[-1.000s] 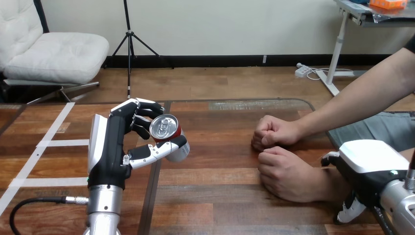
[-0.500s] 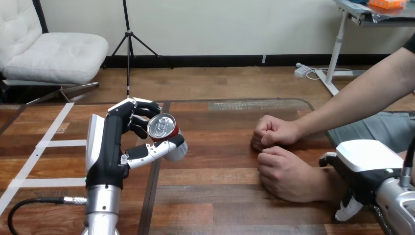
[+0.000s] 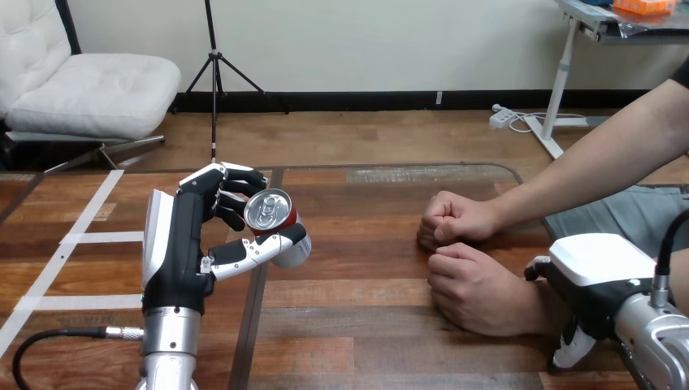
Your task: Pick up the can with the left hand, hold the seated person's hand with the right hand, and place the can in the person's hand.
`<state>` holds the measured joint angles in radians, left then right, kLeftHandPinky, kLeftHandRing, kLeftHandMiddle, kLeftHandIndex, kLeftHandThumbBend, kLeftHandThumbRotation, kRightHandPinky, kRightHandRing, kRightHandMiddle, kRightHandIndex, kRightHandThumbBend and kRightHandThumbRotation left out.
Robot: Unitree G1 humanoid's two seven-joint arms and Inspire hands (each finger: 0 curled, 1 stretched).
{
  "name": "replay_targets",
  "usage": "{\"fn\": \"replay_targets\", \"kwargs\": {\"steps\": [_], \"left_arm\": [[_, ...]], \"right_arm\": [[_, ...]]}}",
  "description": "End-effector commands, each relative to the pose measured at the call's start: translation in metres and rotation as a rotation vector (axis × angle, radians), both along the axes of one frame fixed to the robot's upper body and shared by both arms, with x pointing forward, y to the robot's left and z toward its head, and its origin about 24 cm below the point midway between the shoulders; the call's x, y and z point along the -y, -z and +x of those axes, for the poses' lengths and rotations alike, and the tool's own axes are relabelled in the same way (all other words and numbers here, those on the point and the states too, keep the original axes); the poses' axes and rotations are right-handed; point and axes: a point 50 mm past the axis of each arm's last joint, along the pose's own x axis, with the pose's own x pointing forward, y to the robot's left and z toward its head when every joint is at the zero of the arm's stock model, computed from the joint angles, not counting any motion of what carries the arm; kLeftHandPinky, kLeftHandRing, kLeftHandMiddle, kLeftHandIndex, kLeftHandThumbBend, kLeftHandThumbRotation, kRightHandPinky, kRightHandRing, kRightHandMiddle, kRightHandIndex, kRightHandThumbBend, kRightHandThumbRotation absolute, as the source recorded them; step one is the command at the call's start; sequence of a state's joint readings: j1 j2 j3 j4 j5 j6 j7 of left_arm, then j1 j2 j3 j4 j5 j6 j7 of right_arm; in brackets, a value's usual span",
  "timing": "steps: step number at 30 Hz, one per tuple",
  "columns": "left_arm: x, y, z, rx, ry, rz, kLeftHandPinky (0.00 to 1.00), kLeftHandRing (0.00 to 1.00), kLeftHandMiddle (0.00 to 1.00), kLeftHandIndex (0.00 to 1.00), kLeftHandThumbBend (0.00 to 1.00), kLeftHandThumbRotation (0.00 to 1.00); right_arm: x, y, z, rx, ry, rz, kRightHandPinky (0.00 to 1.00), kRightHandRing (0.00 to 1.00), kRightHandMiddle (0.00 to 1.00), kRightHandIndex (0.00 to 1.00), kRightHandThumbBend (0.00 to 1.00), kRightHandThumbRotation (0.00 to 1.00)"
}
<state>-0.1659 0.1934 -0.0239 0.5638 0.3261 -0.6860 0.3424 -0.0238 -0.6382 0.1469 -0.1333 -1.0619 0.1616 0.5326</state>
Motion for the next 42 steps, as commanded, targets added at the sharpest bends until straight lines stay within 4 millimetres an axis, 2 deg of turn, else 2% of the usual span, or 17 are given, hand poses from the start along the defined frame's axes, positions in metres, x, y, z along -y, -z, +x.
{"fn": "replay_targets", "kwargs": {"steps": [1, 12, 27, 30, 42], "left_arm": [[0.000, -0.021, 0.010, 0.096, 0.014, 0.003, 0.36, 0.41, 0.48, 0.52, 0.68, 0.00], [0.000, -0.021, 0.010, 0.095, 0.013, 0.006, 0.36, 0.41, 0.49, 0.52, 0.68, 0.00], [0.000, -0.021, 0.010, 0.092, 0.015, 0.003, 0.36, 0.41, 0.48, 0.52, 0.68, 0.00], [0.000, -0.021, 0.010, 0.092, 0.015, 0.002, 0.35, 0.41, 0.48, 0.52, 0.68, 0.00], [-0.001, -0.021, 0.011, 0.088, 0.016, 0.005, 0.35, 0.41, 0.48, 0.52, 0.68, 0.00]], "right_arm": [[0.000, -0.020, 0.016, 0.091, -0.034, -0.055, 0.87, 0.87, 0.87, 0.83, 0.79, 0.10], [0.000, -0.019, 0.021, 0.097, -0.038, -0.073, 0.86, 0.86, 0.86, 0.82, 0.79, 0.10], [0.000, -0.017, 0.026, 0.134, -0.046, -0.061, 0.80, 0.81, 0.81, 0.78, 0.79, 0.04], [0.000, -0.017, 0.027, 0.143, -0.050, -0.056, 0.77, 0.79, 0.79, 0.77, 0.79, 0.03], [0.002, -0.014, 0.028, 0.172, -0.040, -0.027, 0.52, 0.62, 0.69, 0.70, 0.81, 0.00]]}}
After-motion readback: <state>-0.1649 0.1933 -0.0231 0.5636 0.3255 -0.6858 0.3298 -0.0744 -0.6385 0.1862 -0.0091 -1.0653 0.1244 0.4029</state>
